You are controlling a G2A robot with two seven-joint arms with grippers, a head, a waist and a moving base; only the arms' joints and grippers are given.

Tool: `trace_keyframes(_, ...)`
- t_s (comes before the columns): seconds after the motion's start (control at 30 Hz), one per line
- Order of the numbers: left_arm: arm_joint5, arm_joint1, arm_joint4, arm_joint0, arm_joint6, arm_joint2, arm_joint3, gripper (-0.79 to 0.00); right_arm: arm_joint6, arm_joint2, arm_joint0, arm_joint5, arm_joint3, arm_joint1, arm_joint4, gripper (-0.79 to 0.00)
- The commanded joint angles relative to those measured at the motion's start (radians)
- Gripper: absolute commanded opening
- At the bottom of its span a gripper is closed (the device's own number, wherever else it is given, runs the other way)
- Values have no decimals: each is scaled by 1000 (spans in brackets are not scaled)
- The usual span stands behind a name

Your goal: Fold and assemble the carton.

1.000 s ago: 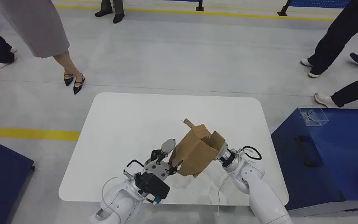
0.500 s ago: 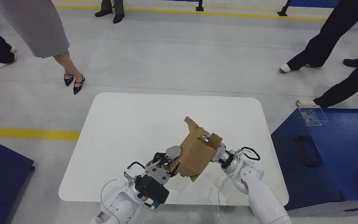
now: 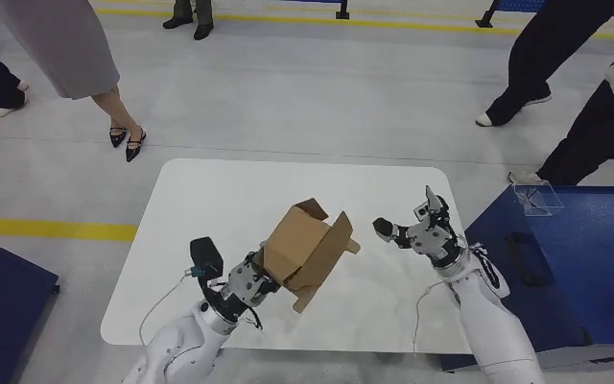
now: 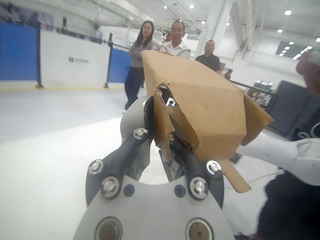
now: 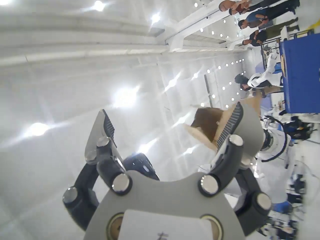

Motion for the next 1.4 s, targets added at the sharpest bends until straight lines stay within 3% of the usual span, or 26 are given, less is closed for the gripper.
trace_keyframes(0.0, 5, 4, -301, -32, -231, 8, 20, -785, 83, 36, -18, -99, -46, 7, -58, 0)
trace_keyframes(0.2, 121, 15, -822, -100, -684, 29, 60, -785, 188, 81, -88, -268, -175, 19, -195, 0)
trace_keyframes(0.4, 255, 24, -1148, -132, -964, 31, 91, -785, 220, 87, -119, -291, -228, 25, -247, 0)
trace_keyframes(0.6, 324, 24, -1194, -148, -987, 49, 127, -785, 278, 61, -147, -237, -277, 27, -199, 0)
trace_keyframes(0.87, 350, 21, -1216, -168, -998, 77, 154, -785, 302, 46, -171, -180, -315, 30, -160, 0)
trace_keyframes(1.13, 358, 21, -1212, -172, -1002, 96, 166, -785, 271, -20, -163, -159, -308, 31, -249, 0)
trace_keyframes(1.17, 357, 21, -1203, -174, -997, 97, 168, -785, 263, -29, -160, -158, -305, 31, -262, -154)
trace_keyframes(1.2, 356, 21, -1199, -176, -995, 100, 169, -785, 257, -37, -158, -155, -303, 31, -276, -428)
trace_keyframes(1.3, 357, 20, -1191, -180, -987, 105, 173, -785, 235, -54, -153, -144, -295, 32, -321, -785)
trace_keyframes(1.37, 357, 21, -1185, -183, -987, 107, 174, -785, 222, -61, -149, -143, -289, 34, -353, -785)
